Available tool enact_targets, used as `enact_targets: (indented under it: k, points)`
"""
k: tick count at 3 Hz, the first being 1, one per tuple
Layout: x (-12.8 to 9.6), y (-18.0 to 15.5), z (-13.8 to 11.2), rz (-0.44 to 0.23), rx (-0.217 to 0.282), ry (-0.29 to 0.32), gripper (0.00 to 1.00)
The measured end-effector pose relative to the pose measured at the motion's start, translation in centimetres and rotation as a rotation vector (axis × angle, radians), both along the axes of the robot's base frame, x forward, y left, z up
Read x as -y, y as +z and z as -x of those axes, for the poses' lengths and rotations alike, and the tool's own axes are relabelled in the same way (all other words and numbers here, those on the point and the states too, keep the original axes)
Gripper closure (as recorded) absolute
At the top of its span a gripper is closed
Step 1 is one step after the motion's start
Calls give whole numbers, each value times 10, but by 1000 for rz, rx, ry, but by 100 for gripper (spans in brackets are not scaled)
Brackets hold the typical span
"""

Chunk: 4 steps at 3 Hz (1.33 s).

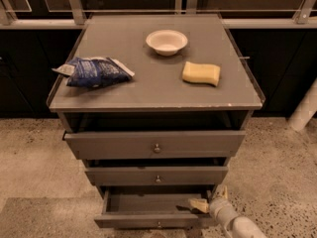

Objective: Close bottom drawer

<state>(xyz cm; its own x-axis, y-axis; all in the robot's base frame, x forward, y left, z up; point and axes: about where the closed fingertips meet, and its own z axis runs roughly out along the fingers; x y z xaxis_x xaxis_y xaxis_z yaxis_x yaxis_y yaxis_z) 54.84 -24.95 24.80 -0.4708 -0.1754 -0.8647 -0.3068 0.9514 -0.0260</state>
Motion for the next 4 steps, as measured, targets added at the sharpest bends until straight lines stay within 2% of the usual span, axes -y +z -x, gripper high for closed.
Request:
enact_targets:
  k: [1, 3, 4]
  points:
    - [9, 3, 3, -4, 5, -19, 20]
    - [9, 3, 3, -4, 5, -19, 65]
    - [2, 1, 7, -3, -37, 19, 88]
